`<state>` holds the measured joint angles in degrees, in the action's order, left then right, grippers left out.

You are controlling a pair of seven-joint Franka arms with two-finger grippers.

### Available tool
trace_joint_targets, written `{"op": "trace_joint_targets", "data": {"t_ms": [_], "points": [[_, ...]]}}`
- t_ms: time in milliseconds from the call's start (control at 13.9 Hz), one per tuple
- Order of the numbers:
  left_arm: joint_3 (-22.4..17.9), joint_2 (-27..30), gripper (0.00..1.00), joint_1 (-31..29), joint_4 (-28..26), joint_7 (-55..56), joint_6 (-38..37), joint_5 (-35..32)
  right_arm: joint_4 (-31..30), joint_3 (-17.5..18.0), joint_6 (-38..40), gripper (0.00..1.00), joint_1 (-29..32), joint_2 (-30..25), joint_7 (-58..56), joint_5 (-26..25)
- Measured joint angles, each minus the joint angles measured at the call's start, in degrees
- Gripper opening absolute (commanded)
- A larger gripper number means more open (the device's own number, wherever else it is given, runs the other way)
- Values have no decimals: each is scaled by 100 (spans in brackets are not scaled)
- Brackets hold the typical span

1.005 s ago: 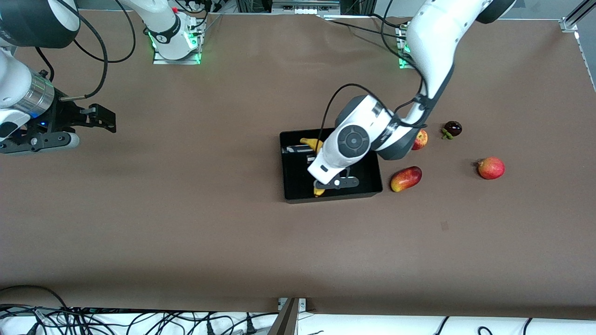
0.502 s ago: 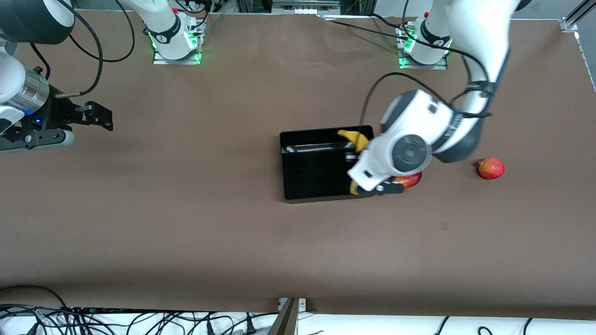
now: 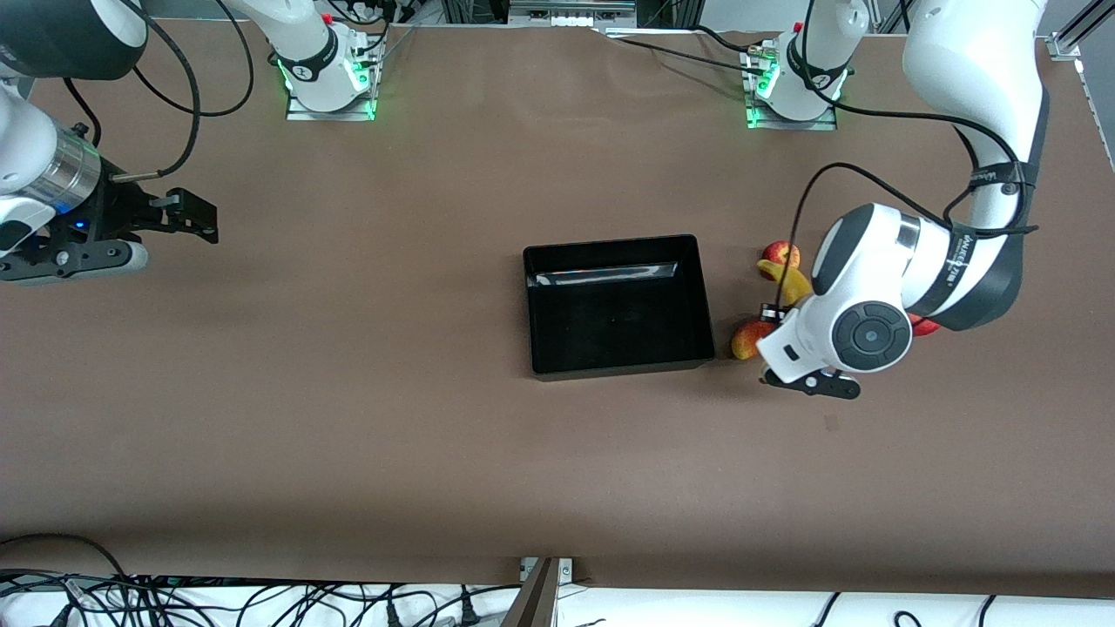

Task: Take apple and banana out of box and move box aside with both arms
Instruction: 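Carry the banana out of the box and lower it beside the mango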

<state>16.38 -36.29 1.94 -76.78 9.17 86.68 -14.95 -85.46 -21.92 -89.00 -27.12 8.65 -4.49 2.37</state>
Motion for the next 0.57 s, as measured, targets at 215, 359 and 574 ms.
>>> {"op": "trace_joint_targets", "data": {"t_ms": [215,359,574], "points": [[-19,-85,3,-538,-308,-671,362,-215,0,87,-3,100,-18,3,70,27],[-29,-131,6,-1017,-647,-1245,1035,-306,-1,88,-3,100,-18,3,105,28],[-27,-168,10,-1482,-1326,-1587,2090,-308,-2,88,-3,100,-18,3,122,31]]}}
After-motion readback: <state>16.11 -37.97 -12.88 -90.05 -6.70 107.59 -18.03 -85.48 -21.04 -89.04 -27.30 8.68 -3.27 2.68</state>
